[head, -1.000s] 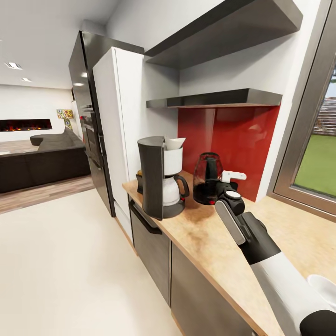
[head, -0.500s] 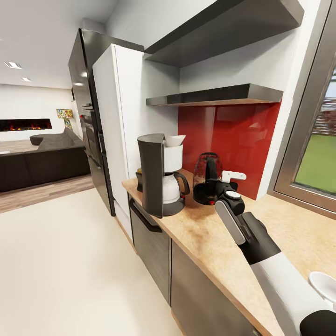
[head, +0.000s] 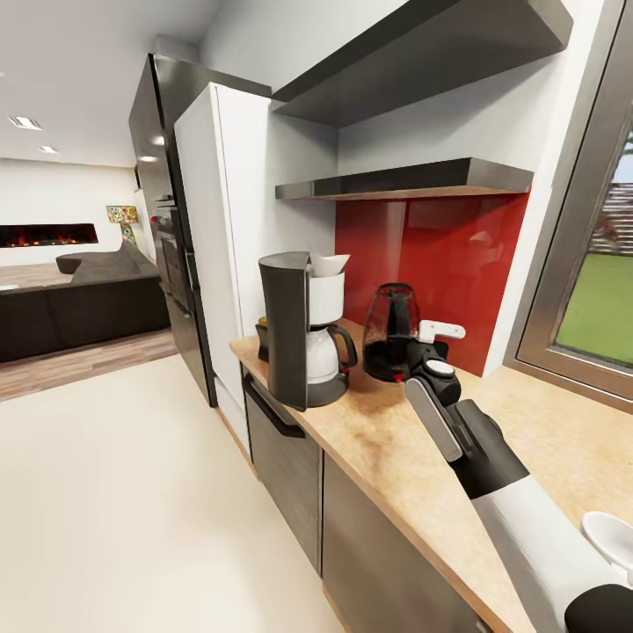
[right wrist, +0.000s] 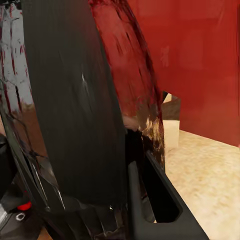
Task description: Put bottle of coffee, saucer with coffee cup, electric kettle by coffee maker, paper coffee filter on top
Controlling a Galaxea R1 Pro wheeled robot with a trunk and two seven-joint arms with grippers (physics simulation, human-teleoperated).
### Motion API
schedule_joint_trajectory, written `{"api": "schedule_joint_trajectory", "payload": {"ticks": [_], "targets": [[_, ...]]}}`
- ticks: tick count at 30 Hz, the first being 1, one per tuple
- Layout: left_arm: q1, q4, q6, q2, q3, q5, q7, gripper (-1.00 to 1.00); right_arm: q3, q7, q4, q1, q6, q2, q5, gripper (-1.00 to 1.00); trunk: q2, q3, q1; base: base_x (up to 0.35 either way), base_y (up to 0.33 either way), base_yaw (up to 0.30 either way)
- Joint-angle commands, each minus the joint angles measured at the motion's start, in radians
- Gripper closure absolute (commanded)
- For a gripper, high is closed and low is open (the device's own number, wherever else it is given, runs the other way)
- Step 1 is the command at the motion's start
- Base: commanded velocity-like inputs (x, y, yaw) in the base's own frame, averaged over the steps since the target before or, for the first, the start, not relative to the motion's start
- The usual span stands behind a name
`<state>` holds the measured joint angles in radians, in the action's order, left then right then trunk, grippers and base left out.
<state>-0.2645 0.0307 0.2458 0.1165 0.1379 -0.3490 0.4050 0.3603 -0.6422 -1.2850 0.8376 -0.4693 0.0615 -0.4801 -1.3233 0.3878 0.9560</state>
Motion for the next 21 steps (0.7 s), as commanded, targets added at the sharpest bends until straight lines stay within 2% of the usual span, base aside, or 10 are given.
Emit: {"api": "schedule_joint_trajectory", "payload": {"ticks": [1, 19, 21], "targets": [[-0.001, -0.002, 0.001, 0.000, 0.008, 0.001, 0.006, -1.00, 0.003, -0.007, -0.001, 0.001, 0.008, 0.001, -0.007, 1.00, -0.001, 0.001, 0.000, 0.000, 0.000, 0.000], [-0.001, -0.001, 0.001, 0.000, 0.008, 0.001, 0.006, -1.00, 0.005, 0.013, 0.000, -0.001, 0.025, 0.000, -0.005, 1.00, -0.001, 0.001, 0.000, 0.000, 0.000, 0.000], [-0.001, -0.002, 0.001, 0.000, 0.008, 0.001, 0.006, -1.00, 0.005, 0.013, 0.000, -0.002, 0.026, 0.000, -0.005, 1.00, -0.015, 0.007, 0.008, 0.000, 0.000, 0.000]]}}
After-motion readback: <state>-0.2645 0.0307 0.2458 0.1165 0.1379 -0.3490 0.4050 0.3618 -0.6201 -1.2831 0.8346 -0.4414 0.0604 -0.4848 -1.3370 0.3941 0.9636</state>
